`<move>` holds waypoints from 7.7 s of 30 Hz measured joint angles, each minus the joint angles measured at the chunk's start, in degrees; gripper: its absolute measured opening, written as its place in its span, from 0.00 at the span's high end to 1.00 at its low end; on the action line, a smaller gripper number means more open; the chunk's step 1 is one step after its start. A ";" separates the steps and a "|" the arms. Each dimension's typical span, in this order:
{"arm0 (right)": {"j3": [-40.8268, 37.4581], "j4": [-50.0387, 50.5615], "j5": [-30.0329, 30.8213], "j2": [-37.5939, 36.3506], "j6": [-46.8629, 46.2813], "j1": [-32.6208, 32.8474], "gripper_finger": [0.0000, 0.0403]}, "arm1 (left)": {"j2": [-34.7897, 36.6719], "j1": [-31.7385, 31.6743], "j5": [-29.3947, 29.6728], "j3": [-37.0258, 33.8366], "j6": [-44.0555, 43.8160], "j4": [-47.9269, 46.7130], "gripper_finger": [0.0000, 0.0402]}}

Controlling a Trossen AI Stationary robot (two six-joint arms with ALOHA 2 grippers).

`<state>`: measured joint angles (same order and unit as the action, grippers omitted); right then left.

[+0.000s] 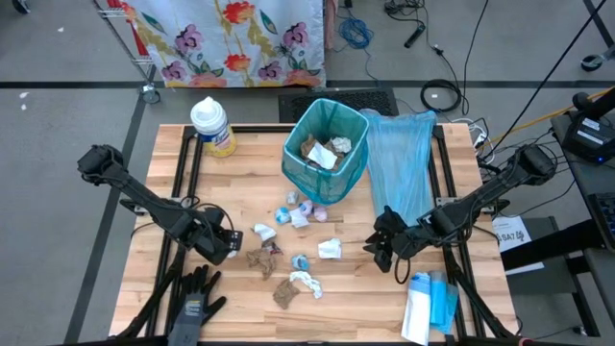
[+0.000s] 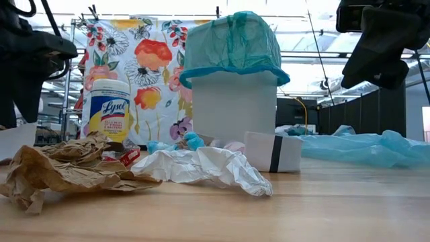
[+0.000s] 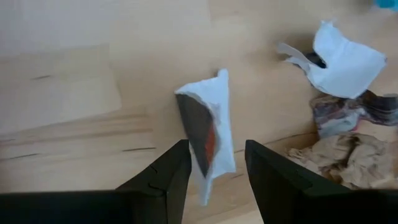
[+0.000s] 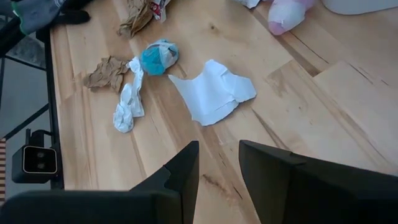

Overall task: Place trash/remove bag and relplace
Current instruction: Put the white paper piece into the trash bin, then put the top blue plastic into the trash bin

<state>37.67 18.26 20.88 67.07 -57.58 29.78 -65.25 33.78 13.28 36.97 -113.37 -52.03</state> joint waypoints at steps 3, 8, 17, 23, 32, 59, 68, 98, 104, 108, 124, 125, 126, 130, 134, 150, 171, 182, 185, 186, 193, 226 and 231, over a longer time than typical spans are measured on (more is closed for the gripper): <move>0.00 0.00 0.00 0.02 -0.06 -0.02 0.74 | 0.00 -0.07 0.03 0.00 0.00 -1.77 0.66; 0.00 -0.01 -0.01 0.02 -0.77 -0.01 0.74 | 0.00 -0.09 0.60 0.00 0.08 -3.30 0.79; 0.00 0.12 2.05 0.04 -1.55 1.36 0.74 | -1.91 -0.05 0.94 0.00 1.72 -1.65 0.98; 0.02 0.59 5.42 0.04 -1.29 1.90 0.74 | -3.02 -0.04 0.51 0.00 2.88 0.46 0.99; 0.02 1.22 6.10 0.04 -1.13 1.84 0.74 | -2.38 -0.04 0.64 0.29 3.36 1.91 1.00; 0.02 4.31 6.38 0.04 -1.75 1.84 0.74 | -2.38 -0.07 3.32 1.18 7.27 2.04 1.00; 0.02 4.31 6.38 0.04 -1.75 1.84 0.74 | -2.38 -0.09 3.32 1.20 7.28 2.04 1.00; 0.02 5.91 7.91 0.04 -1.93 1.13 0.74 | 2.27 -31.15 13.50 43.21 56.64 -17.81 1.00; 0.02 7.37 7.90 0.04 -3.29 0.92 0.74 | -1.31 -40.89 9.89 51.28 72.77 -11.68 1.00; 0.02 7.41 7.89 0.04 -4.90 0.93 0.74 | -3.22 -42.51 8.93 52.39 78.91 -9.61 1.00; 0.02 7.29 7.88 0.04 -6.29 0.94 0.74 | -2.26 -30.22 8.55 38.55 51.12 -29.03 0.69; 0.02 7.29 7.89 0.04 -6.30 0.94 0.74 | -2.15 -28.62 8.44 36.31 49.07 -28.07 0.68; 0.02 7.26 7.88 0.02 -6.34 0.97 0.74 | -2.12 -27.06 7.91 34.12 47.06 -26.65 0.66; 0.02 6.80 7.77 0.02 -6.36 0.98 0.74 | -2.27 -21.16 5.16 25.60 39.01 -19.54 0.64; 0.02 6.80 7.64 0.02 -6.36 0.98 0.74 | -2.66 -15.96 2.16 17.86 32.84 -9.05 0.64; 0.02 6.94 7.32 0.02 -6.29 1.46 0.74 | -10.03 -7.28 -2.91 7.78 19.52 5.69 0.64; 0.02 7.50 7.72 2.20 -4.11 1.51 0.74 | -12.45 -7.23 -2.25 10.92 19.79 4.66 0.99; -1.13 2.72 5.67 10.75 -4.52 1.51 0.74 | -1.90 -15.29 15.66 32.09 37.69 -12.95 1.00; -6.60 -11.67 3.53 11.32 -2.93 1.01 0.74 | -1.92 -21.85 16.06 38.54 49.58 -12.30 1.00; -9.05 -17.82 2.92 11.32 -2.52 0.83 0.74 | -2.08 -24.03 15.73 40.52 53.88 -11.32 1.00; -21.93 -47.91 2.78 11.30 -1.27 0.51 0.74 | -6.80 -37.97 7.49 53.34 78.94 2.78 1.00; -23.82 -53.87 -4.66 11.10 -1.73 -7.52 0.74 | -21.64 -47.58 -8.77 69.65 100.24 -1.36 0.68; -23.80 -54.21 -4.61 11.10 -1.75 -6.47 0.74 | -17.09 -41.32 -3.15 67.84 94.70 -15.54 0.68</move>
<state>13.87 -35.95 16.27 78.17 -59.33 23.31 -82.34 -7.54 10.13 104.81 -18.67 -67.57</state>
